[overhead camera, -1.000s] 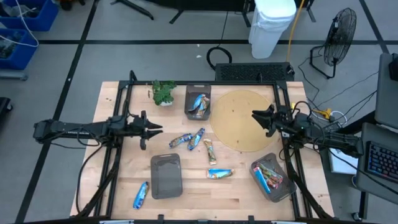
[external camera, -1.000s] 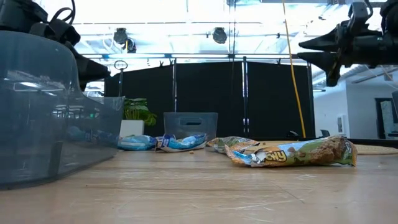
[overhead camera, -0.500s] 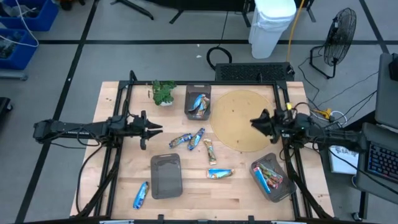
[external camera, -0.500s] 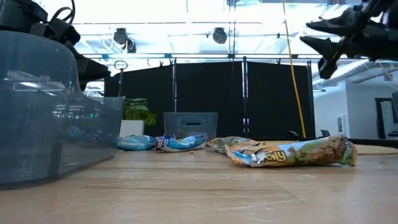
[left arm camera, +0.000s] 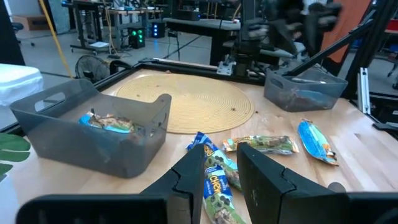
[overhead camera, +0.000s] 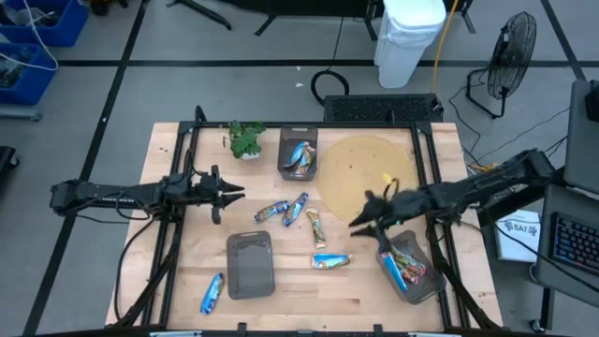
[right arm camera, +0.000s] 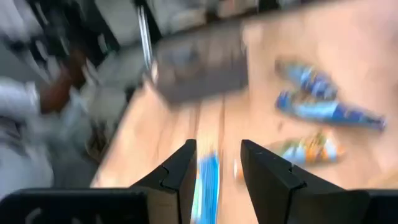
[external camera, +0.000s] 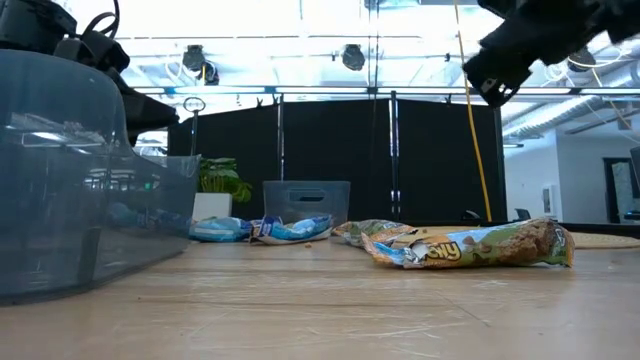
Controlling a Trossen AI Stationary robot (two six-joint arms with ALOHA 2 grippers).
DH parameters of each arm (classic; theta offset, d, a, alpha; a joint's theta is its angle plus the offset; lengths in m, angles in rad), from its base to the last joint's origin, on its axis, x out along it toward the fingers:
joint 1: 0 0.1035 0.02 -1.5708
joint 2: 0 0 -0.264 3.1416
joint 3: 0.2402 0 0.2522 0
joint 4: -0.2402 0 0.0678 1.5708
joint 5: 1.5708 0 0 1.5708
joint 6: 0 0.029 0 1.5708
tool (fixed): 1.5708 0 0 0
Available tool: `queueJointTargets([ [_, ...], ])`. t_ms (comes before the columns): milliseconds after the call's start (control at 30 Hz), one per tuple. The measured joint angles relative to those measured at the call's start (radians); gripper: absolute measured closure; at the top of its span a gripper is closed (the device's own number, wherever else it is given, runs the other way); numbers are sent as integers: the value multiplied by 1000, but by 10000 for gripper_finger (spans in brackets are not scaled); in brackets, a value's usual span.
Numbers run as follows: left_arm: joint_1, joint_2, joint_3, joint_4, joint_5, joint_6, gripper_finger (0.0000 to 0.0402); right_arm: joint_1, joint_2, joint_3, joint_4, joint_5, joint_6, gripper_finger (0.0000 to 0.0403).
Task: Pick and place Granola Bars by type
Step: Put the yellow granola bar into the top black bin
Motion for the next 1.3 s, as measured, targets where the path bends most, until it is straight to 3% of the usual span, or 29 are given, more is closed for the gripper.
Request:
queueJointTargets([
  [200, 0, 0, 0, -1, -7, 1, 304, 133, 249, 194, -285, 96, 80, 297],
  [467, 0, 0, 0, -1, -7, 2, 304, 174, 426, 235, -317, 26, 241, 320],
  [600, 0, 0, 0, 0, -7, 0, 304, 178, 488, 235, -295, -17, 243, 294],
  [933, 0, 0, 0, 4, -7, -2, 304, 177, 562, 234, -189, -32, 188, 177],
  [1300, 0, 0, 0, 9, -7, -2, 304, 156, 562, 234, -178, 46, 118, 173],
])
